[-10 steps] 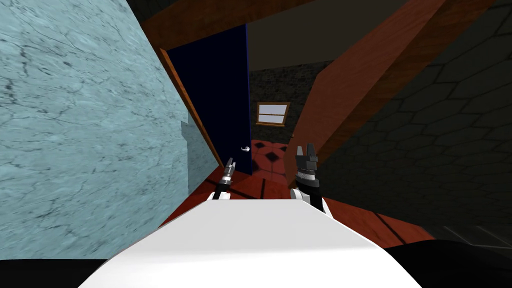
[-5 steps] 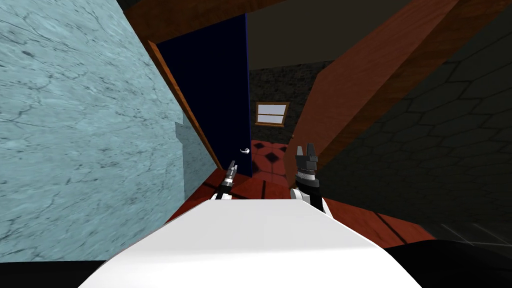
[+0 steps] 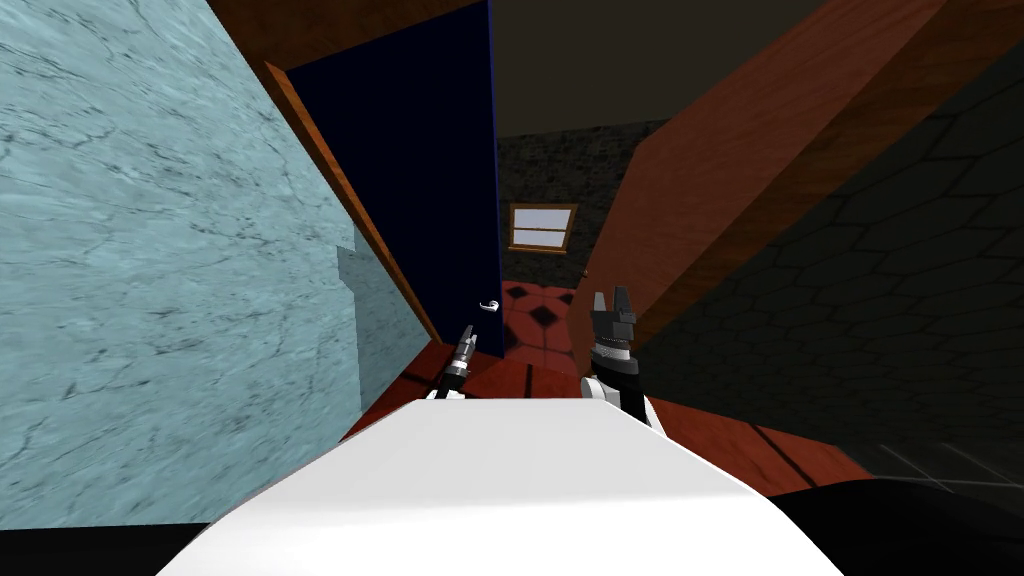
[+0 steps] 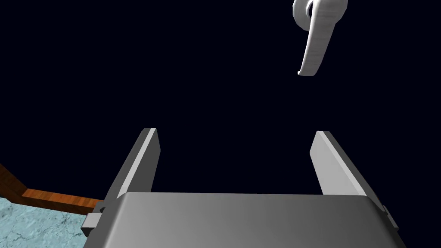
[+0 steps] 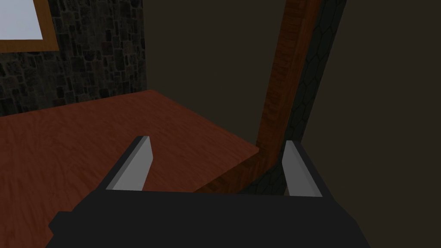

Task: Push the door open

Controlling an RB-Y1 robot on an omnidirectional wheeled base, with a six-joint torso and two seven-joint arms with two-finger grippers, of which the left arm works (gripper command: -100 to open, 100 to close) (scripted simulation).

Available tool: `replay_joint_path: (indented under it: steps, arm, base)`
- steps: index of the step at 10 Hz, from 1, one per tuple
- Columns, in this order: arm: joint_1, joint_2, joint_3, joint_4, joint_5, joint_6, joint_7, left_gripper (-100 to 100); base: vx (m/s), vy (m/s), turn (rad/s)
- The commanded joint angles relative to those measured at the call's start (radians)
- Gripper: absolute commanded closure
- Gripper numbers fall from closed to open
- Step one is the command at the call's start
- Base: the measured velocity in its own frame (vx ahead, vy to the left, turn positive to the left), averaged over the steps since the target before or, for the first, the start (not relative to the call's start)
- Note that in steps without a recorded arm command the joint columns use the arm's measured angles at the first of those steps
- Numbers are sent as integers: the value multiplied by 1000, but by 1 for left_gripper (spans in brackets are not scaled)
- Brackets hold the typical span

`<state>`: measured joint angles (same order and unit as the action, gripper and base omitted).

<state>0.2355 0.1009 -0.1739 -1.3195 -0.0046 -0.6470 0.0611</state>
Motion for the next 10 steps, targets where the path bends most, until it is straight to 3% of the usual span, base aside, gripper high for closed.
replay_joint_path:
  steps: [1, 10]
  arm:
    - [-9, -1, -6, 41, 1, -14, -1, -100]
    - [-62, -7, -39, 252, 6, -70, -5, -100]
  base:
    - [97, 46, -47]
    - [96, 47, -44]
